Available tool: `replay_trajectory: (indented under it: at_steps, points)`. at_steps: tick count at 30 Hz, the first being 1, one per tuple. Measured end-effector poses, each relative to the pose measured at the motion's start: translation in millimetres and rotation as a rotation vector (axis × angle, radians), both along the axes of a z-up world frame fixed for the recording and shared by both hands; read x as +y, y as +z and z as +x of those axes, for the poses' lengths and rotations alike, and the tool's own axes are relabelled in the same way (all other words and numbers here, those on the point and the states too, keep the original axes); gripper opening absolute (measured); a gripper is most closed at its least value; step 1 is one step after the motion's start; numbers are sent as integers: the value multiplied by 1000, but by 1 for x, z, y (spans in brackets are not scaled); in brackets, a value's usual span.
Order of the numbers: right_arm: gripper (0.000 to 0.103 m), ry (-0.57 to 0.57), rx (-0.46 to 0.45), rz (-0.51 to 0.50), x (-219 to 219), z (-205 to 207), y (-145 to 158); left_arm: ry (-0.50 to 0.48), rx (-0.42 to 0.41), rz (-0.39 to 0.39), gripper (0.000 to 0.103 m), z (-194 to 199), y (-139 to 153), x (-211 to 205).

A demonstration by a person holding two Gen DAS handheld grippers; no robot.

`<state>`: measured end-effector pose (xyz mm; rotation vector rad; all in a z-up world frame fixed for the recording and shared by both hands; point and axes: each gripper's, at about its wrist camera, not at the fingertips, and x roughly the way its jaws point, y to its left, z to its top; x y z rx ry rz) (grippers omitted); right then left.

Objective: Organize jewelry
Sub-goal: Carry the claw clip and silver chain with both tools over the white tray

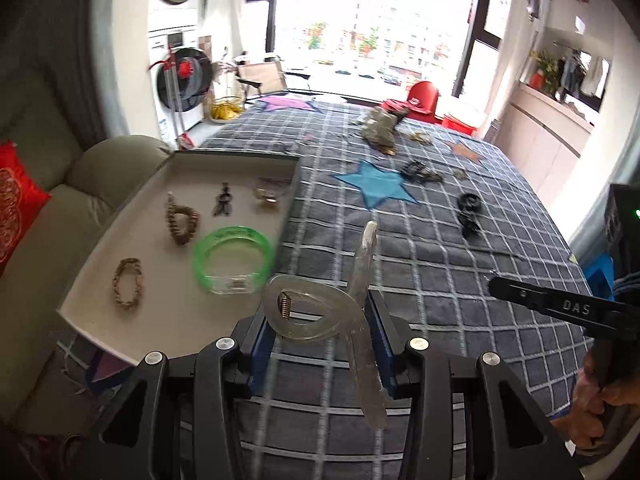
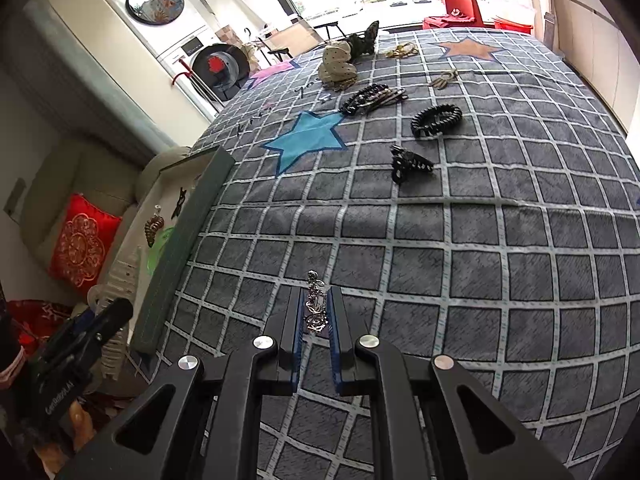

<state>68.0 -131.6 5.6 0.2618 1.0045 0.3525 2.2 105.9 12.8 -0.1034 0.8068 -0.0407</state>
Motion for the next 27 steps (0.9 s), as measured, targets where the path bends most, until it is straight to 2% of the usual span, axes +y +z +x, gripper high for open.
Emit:
replay_trajectory:
  at_steps: [12,27]
  points:
    - [13,115,-24,-8,47,21,13,144,-18,9,46,-7,9,57]
    - [13,209,-57,-27,99,48,31,286,58,-5,46,17,-21,132]
